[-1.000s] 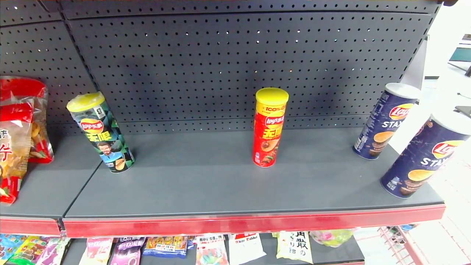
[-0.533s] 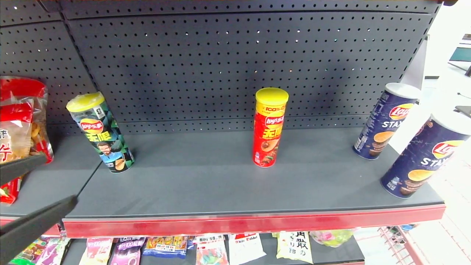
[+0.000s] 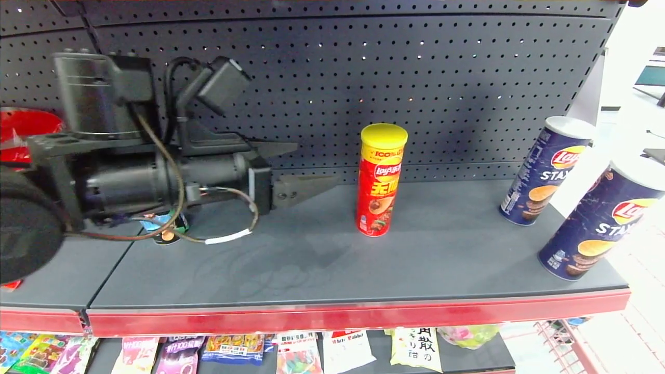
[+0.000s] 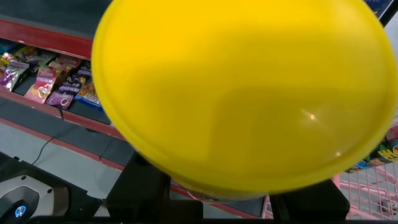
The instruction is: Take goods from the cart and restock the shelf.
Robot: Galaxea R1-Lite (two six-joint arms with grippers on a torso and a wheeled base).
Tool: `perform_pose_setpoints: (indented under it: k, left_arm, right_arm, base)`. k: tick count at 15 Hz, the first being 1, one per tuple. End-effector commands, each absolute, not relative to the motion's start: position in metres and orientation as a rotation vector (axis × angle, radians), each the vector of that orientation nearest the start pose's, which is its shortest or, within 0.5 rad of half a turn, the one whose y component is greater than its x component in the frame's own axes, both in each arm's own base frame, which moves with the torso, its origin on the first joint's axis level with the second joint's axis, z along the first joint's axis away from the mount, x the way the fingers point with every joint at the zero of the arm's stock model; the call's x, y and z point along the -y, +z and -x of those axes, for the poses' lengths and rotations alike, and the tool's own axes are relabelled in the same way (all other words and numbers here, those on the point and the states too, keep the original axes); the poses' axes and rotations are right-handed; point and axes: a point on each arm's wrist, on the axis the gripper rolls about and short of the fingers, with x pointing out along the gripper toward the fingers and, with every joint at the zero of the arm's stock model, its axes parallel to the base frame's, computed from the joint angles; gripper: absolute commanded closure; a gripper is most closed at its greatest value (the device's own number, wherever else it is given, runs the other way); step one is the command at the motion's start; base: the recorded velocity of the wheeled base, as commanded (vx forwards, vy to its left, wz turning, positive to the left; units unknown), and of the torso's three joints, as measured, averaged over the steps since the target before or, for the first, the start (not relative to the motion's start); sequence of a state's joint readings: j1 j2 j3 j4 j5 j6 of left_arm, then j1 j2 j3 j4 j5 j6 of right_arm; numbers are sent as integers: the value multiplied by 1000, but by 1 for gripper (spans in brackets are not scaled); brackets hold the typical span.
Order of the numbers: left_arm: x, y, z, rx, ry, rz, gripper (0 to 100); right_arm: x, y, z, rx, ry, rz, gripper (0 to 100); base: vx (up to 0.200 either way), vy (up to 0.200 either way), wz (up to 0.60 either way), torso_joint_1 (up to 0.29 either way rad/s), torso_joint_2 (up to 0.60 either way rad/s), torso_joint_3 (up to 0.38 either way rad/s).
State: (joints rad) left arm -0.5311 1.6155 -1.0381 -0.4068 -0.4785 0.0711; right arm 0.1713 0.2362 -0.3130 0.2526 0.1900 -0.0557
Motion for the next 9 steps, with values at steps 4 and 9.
perform_pose_setpoints:
  k: [4,9]
  left_arm:
    - [213,214,-312,-177,-1063,-126,0]
    - [219,215,-332,-141,-1050,-151,0]
  right_arm:
    - [0,140,23,-174,361,49,100]
    - [0,140,23,-176,361,49,100]
  base:
    - [0,0,0,0,0,0]
    - [0,0,0,0,0,0]
